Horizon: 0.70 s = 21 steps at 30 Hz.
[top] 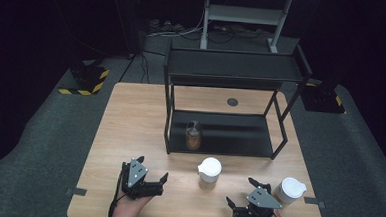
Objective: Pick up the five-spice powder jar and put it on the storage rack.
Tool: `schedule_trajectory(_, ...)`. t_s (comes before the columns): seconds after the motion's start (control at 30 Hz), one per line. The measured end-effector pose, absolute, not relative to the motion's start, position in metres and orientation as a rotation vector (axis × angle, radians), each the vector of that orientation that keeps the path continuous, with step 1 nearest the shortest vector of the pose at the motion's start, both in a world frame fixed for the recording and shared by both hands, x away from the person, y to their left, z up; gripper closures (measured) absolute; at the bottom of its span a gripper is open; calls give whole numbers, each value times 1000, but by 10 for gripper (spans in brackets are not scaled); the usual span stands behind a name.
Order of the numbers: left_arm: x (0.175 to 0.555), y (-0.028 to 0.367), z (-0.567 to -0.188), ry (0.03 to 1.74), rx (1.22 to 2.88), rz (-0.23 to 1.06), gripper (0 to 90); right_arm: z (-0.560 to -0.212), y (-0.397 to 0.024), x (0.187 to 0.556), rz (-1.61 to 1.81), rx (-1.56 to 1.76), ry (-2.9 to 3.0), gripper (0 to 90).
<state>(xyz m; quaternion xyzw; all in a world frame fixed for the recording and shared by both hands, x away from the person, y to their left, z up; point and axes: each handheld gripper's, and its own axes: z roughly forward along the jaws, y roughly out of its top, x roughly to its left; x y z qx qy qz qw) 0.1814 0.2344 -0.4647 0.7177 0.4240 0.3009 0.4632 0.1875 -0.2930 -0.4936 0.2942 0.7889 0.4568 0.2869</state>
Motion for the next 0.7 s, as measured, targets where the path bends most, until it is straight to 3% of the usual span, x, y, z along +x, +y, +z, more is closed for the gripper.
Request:
schedule_trajectory(0.27,175,242,-484,1063,1822,717,3,-494,-291,186,1213,783,2101,0)
schedule_trajectory(0.7,175,222,-485,1007,1976,818,10,-494,-290,185,1208,781,2097,0)
